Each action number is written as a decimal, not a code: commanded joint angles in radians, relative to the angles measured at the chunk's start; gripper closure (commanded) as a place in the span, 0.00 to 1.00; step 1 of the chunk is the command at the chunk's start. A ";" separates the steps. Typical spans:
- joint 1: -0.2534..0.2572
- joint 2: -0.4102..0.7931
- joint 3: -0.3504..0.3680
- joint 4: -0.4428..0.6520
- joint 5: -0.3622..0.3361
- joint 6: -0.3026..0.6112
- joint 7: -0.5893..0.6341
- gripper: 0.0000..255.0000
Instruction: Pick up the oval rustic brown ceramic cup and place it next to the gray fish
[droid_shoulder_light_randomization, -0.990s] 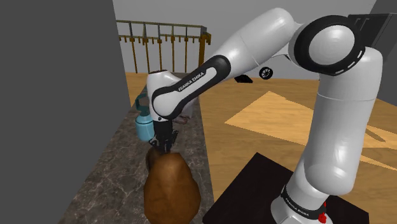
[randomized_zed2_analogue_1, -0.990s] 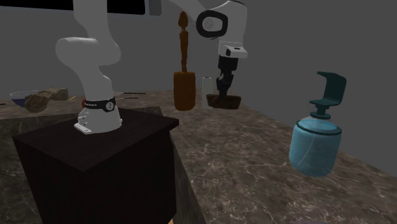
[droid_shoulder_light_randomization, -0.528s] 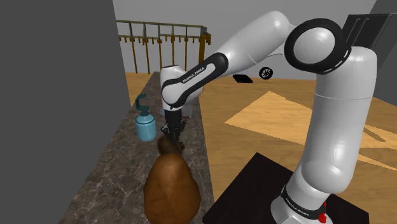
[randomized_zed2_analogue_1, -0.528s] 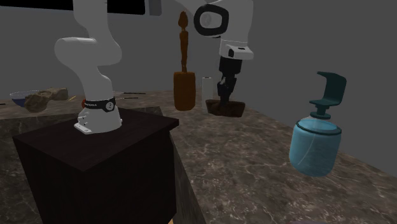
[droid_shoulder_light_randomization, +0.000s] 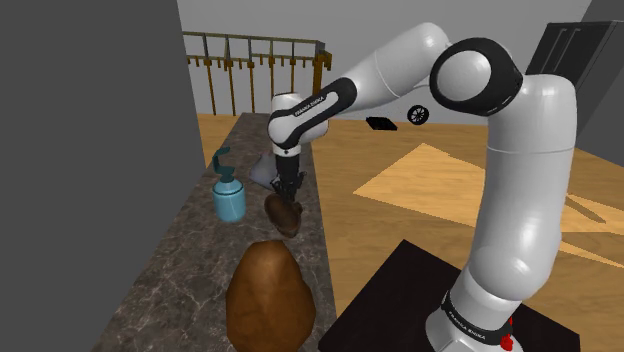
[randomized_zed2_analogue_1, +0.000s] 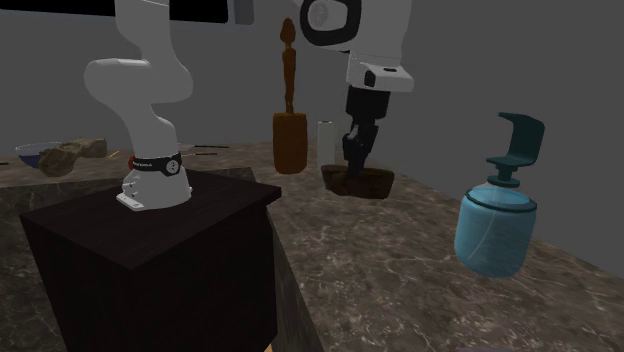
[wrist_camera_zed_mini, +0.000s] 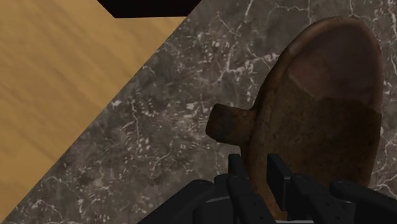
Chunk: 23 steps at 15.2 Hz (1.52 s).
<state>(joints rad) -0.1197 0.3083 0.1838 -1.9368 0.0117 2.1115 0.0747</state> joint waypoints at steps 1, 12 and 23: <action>-0.022 0.027 -0.015 0.033 -0.006 -0.007 -0.035 1.00; -0.138 0.219 -0.085 0.342 -0.028 -0.131 -0.216 1.00; -0.136 0.294 -0.089 0.305 -0.034 -0.020 -0.215 1.00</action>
<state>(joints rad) -0.2559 0.5934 0.0952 -1.6333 -0.0218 2.0835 -0.1402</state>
